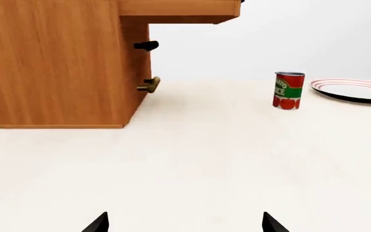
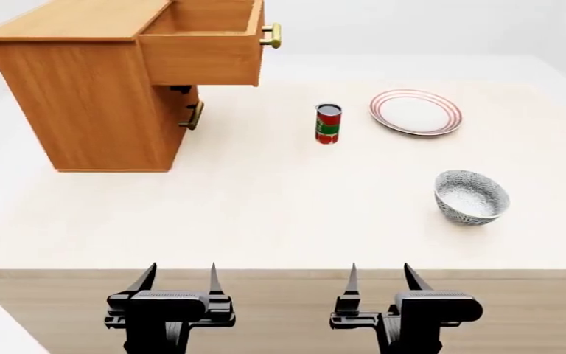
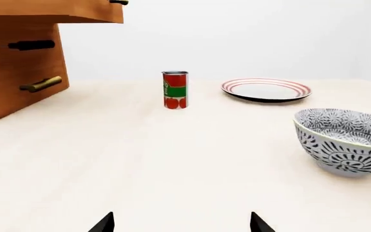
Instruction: Put the bowl in the top drawer of the cabinet.
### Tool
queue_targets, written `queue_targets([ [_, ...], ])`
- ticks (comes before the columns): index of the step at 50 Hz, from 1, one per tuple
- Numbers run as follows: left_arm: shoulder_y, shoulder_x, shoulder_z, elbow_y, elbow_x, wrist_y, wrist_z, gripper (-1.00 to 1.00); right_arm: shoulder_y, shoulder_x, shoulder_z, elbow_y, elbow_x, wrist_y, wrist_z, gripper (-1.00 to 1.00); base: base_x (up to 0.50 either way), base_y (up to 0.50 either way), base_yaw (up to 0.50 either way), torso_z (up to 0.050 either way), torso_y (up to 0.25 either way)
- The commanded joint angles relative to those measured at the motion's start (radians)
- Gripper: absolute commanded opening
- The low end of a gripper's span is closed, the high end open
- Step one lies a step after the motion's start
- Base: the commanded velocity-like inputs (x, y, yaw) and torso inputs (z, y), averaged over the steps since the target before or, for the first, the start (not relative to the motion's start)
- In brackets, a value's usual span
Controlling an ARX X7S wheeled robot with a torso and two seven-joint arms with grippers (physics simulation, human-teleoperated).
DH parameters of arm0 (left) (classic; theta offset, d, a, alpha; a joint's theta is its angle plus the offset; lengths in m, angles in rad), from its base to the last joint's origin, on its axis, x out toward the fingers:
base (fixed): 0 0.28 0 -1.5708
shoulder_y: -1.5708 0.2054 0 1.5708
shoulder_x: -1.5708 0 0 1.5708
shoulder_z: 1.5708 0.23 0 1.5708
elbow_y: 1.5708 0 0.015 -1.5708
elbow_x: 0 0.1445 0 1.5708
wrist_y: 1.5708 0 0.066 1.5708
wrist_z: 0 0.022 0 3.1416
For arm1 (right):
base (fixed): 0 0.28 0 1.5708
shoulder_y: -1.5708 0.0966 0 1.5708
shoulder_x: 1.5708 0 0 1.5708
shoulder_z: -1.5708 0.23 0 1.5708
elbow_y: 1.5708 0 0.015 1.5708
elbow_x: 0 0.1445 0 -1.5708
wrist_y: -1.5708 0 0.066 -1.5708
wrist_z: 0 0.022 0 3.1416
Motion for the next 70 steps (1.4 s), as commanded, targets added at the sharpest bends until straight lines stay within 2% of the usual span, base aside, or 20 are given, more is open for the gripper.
queue_targets([
  [1,0.000,-0.016,0.018,-0.001,-0.015,0.004,-0.019,1.00,0.004,0.015,-0.020,0.003,0.016,0.002,0.018,1.00,0.00,0.50,0.00,0.000,0.000],
  [27,-0.002,-0.045,0.051,0.004,-0.046,0.001,-0.049,1.00,0.012,0.043,-0.053,0.002,0.046,0.011,0.049,1.00,0.00,0.46,0.00,0.000,0.000],
  [36,0.020,-0.068,0.058,0.121,-0.082,-0.116,-0.051,1.00,-0.010,0.062,-0.042,-0.110,0.064,0.107,0.086,1.00,0.00,0.00,0.00,0.000,0.000],
  [47,0.054,-0.138,0.037,0.506,-0.213,-0.397,-0.048,1.00,-0.071,0.142,-0.014,-0.533,0.123,0.417,0.123,1.00,0.00,0.00,0.00,0.000,0.000],
  [55,-0.023,-0.204,-0.044,0.740,-0.375,-0.652,-0.070,1.00,-0.049,0.217,0.069,-0.888,0.244,0.764,0.159,1.00,0.00,0.00,0.00,0.000,0.000],
  [59,-0.070,-0.232,-0.116,0.833,-0.489,-0.776,-0.088,1.00,0.000,0.241,0.167,-1.053,0.365,0.975,0.189,1.00,0.00,0.00,0.00,0.000,0.000],
  [60,-0.084,-0.237,-0.135,0.850,-0.516,-0.801,-0.094,1.00,0.009,0.304,0.173,-1.057,0.469,0.967,0.271,1.00,0.00,0.00,0.00,0.000,0.000],
  [62,-0.123,-0.246,-0.192,0.889,-0.599,-0.871,-0.115,1.00,0.047,0.564,0.126,-1.057,0.769,0.853,0.571,1.00,0.00,0.00,0.00,0.000,0.000],
  [63,-0.145,-0.250,-0.221,0.903,-0.643,-0.906,-0.128,1.00,0.075,0.690,0.073,-1.057,0.919,0.770,0.716,1.00,0.00,0.00,0.00,0.000,0.000],
  [65,-0.190,-0.263,-0.279,0.929,-0.738,-0.973,-0.159,1.00,0.151,0.933,-0.084,-1.057,1.066,0.564,0.893,1.00,0.00,0.00,0.00,0.000,0.000],
  [68,-0.254,-0.286,-0.353,0.946,-0.869,-1.055,-0.202,1.00,0.316,1.230,-0.393,-1.057,1.115,0.244,1.004,1.00,0.00,0.00,0.00,0.000,0.000],
  [70,-0.290,-0.300,-0.387,0.947,-0.940,-1.093,-0.229,1.00,0.459,1.338,-0.570,-1.057,1.130,0.133,1.017,1.00,0.00,0.00,0.00,0.000,0.000],
])
